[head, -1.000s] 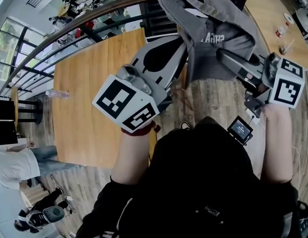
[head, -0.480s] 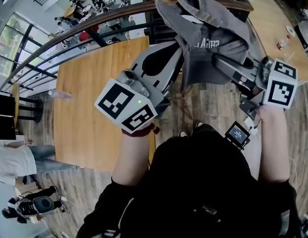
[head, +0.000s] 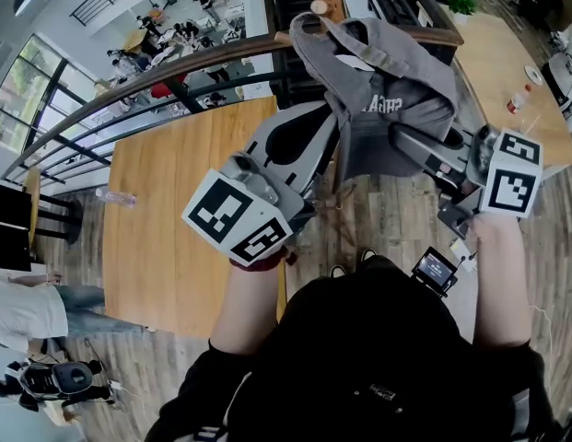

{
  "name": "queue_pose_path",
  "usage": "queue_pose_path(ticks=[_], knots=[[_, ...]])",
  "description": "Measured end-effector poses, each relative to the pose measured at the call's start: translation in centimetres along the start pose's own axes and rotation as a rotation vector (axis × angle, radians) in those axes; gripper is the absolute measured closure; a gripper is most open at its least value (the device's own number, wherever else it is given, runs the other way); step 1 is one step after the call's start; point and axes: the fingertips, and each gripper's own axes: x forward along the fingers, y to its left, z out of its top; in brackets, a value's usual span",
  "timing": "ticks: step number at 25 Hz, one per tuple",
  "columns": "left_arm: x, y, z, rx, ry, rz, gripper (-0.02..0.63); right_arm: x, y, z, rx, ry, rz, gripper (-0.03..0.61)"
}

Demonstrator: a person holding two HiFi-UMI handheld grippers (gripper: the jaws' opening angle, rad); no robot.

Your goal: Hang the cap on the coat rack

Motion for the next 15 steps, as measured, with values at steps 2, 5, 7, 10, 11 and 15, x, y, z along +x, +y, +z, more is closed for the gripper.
queue_pose_path(ticks=[2,5,7,10,11,15], knots=[[-0.2,-0.3,0.4,0.014,-0.007,-0.003,0.611,0.0,0.4,0.2,-0.013,-0.003,0.006,0.537],[-0.5,-0.7,0.9,0.04,-0.012,-0.004,0.611,0.1,0.9,0.3,-0.024,-0.002,0.031,0.537],[-0.7,-0.8,0.9,0.046,-0.013,0.001,0.611,0.2,1.0,0.2,-0.021,0.0,0.054,0.537],[-0.7,-0.9,1.3,0.049,-0.026,0.0,0.611,0.0,1.4,0.6,-0.028,-0.01,0.061,0.537],[-0.7,-1.0,1.6,0.052,-0.032,-0.003,0.611,0.0,1.6,0.8,-0.03,-0.016,0.061,0.537],[-0.8,-1.1,2.2,0.065,-0.053,-0.016,0.611,0.0,2.0,1.0,-0.023,-0.04,0.065,0.537]])
